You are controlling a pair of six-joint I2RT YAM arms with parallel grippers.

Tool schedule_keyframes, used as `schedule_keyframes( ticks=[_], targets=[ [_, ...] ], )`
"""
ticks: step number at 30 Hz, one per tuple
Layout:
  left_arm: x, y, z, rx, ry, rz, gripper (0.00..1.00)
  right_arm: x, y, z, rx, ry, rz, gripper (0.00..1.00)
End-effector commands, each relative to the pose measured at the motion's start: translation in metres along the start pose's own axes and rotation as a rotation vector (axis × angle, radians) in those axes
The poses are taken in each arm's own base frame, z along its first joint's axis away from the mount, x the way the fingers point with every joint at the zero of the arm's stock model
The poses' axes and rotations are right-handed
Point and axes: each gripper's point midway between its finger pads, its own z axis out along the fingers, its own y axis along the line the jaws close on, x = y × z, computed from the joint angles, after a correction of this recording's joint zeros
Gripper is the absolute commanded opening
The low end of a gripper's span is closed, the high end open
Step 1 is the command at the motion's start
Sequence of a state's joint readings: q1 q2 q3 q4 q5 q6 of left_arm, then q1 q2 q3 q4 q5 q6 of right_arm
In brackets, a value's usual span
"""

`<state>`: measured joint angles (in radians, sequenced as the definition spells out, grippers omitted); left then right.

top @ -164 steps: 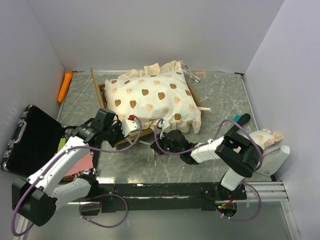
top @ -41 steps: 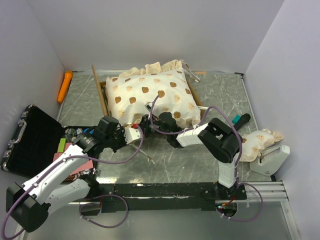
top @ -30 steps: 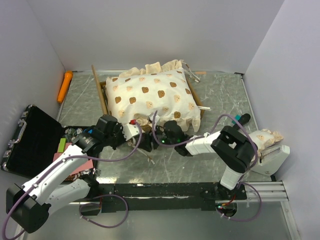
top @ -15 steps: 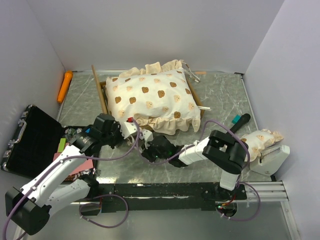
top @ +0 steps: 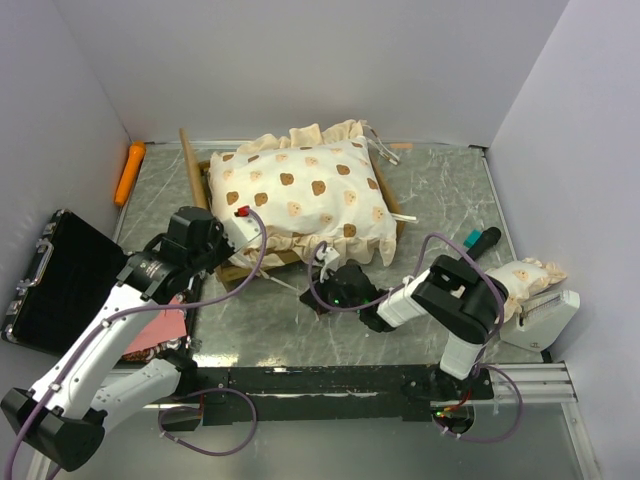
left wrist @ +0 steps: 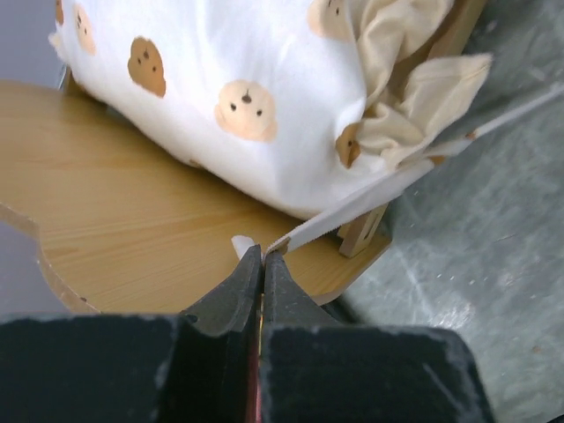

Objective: Set up the pet bed

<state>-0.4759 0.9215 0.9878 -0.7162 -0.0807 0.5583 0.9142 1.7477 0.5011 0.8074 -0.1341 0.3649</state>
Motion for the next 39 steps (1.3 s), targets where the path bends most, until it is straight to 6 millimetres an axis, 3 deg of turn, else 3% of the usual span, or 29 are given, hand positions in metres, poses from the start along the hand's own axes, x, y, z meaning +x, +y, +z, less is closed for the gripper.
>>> schedule_keyframes(
  ticks=[1, 5, 10, 12, 15, 17, 20, 23, 25, 27, 29, 34, 37, 39],
  targets=[
    [0.011, 0.043, -0.028, -0.181, 0.107, 0.029, 0.01, 0.053, -0.037, -0.023, 0.106, 0.159, 0.119, 0.00],
    [0.000, 0.048, -0.040, -0.179, 0.078, 0.012, 0.01, 0.053, -0.041, -0.023, 0.104, 0.161, 0.133, 0.00],
    [-0.001, 0.046, -0.041, -0.164, 0.072, 0.007, 0.01, 0.038, -0.032, -0.014, 0.071, 0.151, 0.122, 0.00],
    [0.003, 0.055, -0.044, -0.212, 0.091, 0.006, 0.01, 0.035, -0.035, -0.014, 0.083, 0.139, 0.125, 0.00],
    [0.008, 0.085, -0.054, -0.380, 0.141, 0.014, 0.01, 0.042, -0.045, -0.015, 0.130, 0.167, 0.118, 0.00],
    [0.003, 0.099, -0.063, -0.444, 0.142, 0.008, 0.01, 0.043, -0.046, -0.015, 0.126, 0.168, 0.122, 0.00],
    [-0.014, 0.100, -0.074, -0.415, 0.078, -0.031, 0.01, 0.041, -0.042, -0.012, 0.105, 0.162, 0.131, 0.00],
    [-0.030, 0.068, -0.069, -0.217, -0.012, -0.061, 0.01, 0.032, -0.034, -0.009, 0.081, 0.153, 0.105, 0.00],
    [-0.036, 0.019, -0.060, 0.039, -0.080, -0.025, 0.01, 0.024, -0.020, -0.003, 0.045, 0.156, 0.037, 0.00],
    [-0.028, -0.024, -0.052, 0.240, -0.094, -0.004, 0.01, 0.018, -0.004, 0.004, 0.021, 0.169, -0.038, 0.00],
    [-0.004, -0.062, -0.041, 0.390, -0.062, 0.037, 0.01, 0.009, 0.010, 0.007, -0.008, 0.158, -0.098, 0.00],
    [0.050, -0.109, -0.017, 0.504, 0.067, 0.134, 0.01, -0.006, 0.040, 0.010, -0.098, 0.141, -0.154, 0.00],
    [0.075, -0.146, -0.016, 0.624, 0.116, 0.233, 0.01, -0.012, 0.051, 0.010, -0.151, 0.122, -0.164, 0.00],
    [0.095, -0.154, -0.008, 0.615, 0.162, 0.299, 0.01, -0.018, 0.058, 0.005, -0.180, 0.103, -0.171, 0.00]
  ],
)
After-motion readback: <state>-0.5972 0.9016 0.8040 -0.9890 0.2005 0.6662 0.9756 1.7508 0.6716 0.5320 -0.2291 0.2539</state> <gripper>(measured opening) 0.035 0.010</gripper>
